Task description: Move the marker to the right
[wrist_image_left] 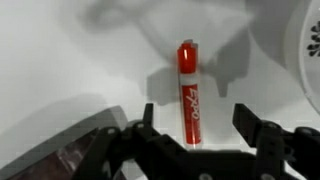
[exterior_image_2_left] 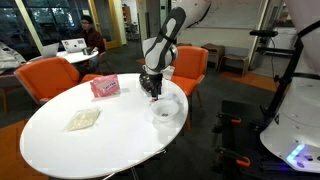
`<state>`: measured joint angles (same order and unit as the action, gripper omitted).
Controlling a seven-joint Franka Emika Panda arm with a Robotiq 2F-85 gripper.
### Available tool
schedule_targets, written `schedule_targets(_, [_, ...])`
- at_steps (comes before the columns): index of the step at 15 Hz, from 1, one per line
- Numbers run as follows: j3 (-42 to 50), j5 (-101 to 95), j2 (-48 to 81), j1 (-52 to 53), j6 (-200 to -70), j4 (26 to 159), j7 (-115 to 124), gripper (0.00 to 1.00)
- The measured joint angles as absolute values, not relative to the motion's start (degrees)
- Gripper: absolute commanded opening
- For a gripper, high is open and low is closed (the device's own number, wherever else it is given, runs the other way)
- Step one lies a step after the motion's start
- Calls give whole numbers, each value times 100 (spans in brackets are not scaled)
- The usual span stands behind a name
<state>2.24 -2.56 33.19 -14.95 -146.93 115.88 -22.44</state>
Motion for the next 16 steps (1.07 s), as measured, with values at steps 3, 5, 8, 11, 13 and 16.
schedule_targets(3, [147,-252,3436,-1541,-14802,11541,-2244,58])
schedule_targets(5, [108,-251,3499,-1568,-14822,11503,-2244,42])
schedule_targets(8, [64,-251,3537,-1630,-14822,11479,-2291,19])
schedule_targets(11, [47,-252,3537,-1679,-14822,11476,-2494,0])
schedule_targets(13, [42,-264,3530,-1684,-14822,11470,-2638,5])
schedule_targets(16, [37,-322,3493,-1684,-14815,11471,-2940,5])
